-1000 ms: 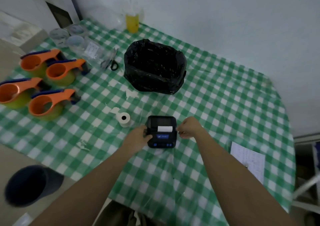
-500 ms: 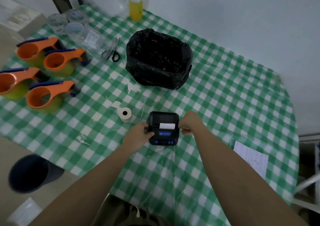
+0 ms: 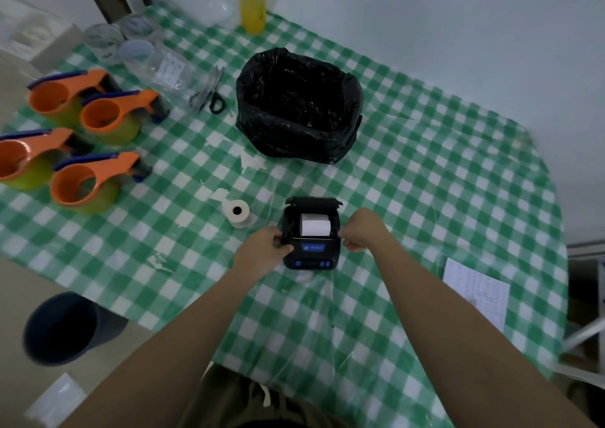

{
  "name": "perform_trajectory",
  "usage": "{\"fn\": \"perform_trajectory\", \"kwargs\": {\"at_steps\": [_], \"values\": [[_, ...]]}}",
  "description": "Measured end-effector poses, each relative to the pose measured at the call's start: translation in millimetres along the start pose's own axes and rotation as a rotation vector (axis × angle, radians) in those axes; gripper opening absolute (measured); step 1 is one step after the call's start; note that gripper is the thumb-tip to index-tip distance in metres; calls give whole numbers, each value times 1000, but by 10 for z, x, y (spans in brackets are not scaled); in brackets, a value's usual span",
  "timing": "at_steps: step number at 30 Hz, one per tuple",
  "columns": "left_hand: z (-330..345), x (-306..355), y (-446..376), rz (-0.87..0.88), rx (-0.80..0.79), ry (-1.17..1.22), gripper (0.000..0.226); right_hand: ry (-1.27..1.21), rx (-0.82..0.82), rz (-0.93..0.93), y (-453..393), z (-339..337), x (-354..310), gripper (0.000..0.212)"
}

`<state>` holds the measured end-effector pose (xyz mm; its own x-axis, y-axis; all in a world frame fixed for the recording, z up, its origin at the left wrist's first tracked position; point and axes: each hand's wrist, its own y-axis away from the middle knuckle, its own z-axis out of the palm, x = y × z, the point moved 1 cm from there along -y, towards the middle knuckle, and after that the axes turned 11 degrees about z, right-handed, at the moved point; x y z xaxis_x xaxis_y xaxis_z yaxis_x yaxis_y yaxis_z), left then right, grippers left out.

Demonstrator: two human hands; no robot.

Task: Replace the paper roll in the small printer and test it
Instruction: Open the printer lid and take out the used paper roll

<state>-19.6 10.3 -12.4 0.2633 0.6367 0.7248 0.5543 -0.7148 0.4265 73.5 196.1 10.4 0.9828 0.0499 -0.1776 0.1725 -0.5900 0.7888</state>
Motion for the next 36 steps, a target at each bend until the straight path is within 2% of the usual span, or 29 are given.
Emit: {"fn": "perform_trajectory", "kwargs": {"at_steps": [3, 6, 8, 11, 15, 17, 20, 23, 26, 28, 32, 36], "values": [[-10, 11, 19, 0, -3, -8, 34, 34, 205, -126, 100, 95, 177, 16], [-2, 15, 30, -1, -6, -16, 35, -126, 351, -277, 237, 271, 307, 21], [3, 21, 37, 4, 1, -24, 35, -255, 331, -376, 273, 397, 295, 31], [-10, 44, 51, 13, -3, -54, 33, -269, 289, -377, 247, 514, 214, 40], [-59, 66, 75, 20, -19, -96, 28, -286, 299, -334, 198, 544, 177, 20], [-102, 90, 98, 22, -2, -89, 38, -320, 272, -331, 201, 503, 165, 11], [-201, 153, 126, 74, 80, -64, 44, -387, 190, -374, 295, 364, 134, 8], [-310, 279, 126, 228, 132, -14, 48, -521, 132, -437, 492, 195, 127, 9], [-390, 455, 102, 385, 71, -22, 54, -576, 130, -504, 679, 53, 78, 16], [-415, 554, 59, 414, 34, -25, 46, -602, 131, -548, 768, -33, 14, 11], [-579, 767, -30, 401, 130, 24, 26, -708, 179, -643, 882, -230, -139, 6], [-956, 1065, -230, 500, 224, -68, 39, -789, 253, -617, 881, -437, -329, 12]]}}
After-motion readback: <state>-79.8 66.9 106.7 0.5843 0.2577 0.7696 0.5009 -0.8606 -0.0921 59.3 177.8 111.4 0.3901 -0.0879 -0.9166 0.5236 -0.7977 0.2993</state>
